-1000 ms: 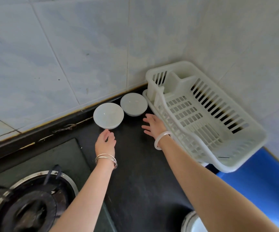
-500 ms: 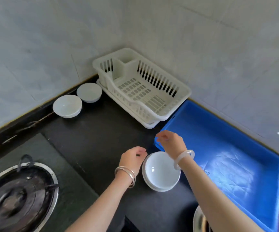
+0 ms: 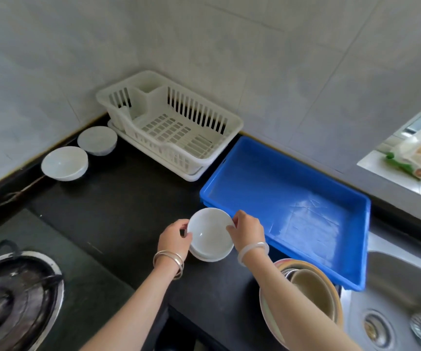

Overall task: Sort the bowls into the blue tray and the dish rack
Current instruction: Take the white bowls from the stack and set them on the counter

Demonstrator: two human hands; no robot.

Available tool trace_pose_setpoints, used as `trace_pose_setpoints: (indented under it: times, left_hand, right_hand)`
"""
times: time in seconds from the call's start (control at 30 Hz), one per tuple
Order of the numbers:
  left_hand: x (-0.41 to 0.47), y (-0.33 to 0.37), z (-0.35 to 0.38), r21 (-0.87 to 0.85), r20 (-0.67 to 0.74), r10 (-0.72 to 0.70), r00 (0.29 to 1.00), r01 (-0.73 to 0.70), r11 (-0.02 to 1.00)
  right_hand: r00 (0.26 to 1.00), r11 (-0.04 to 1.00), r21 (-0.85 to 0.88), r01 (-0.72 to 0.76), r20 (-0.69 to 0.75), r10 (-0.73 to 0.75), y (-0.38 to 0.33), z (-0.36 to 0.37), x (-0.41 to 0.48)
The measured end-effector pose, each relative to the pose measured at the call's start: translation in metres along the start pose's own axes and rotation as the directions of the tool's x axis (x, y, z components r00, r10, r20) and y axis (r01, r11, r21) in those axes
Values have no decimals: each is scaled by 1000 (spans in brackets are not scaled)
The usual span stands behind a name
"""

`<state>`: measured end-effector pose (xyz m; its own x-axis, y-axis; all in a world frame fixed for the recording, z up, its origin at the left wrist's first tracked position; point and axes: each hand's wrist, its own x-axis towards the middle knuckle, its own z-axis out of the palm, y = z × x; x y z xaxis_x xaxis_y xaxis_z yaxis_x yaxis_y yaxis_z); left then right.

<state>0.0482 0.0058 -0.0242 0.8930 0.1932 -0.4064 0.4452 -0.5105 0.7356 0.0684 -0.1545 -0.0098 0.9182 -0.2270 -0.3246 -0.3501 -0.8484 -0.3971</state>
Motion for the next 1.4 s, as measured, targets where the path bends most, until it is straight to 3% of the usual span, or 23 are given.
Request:
trace_pose_setpoints:
  times: [0.17, 0.47, 0.73, 0.9, 1.17, 1.4]
  left_hand:
    - [-1, -3, -1, -31, 11, -10, 1000, 10, 999]
    - [1, -3, -3, -162, 25, -75, 997, 78, 984]
    - [8, 10, 3, 126, -35, -69, 997, 73, 989]
    - [11, 18, 2, 170, -80, -44, 996, 57, 984]
    - [20, 14, -26, -29, -82, -38, 996, 35, 999]
    - [39, 1, -82, -188, -201, -92, 975, 54, 981]
  right_hand:
    - [999, 993, -117, 19, -38, -24, -5, -1, -3]
    - [993, 993, 113, -41, -103, 53, 11, -18, -6]
    - [993, 972, 227, -57, -92, 79, 28, -41, -7]
    - [993, 964, 259, -62, -83, 86, 31, -45, -10]
    - [994, 938, 348, -1, -100, 38, 18, -60, -8]
    - [993, 915, 388, 108, -85, -81, -28, -69, 13]
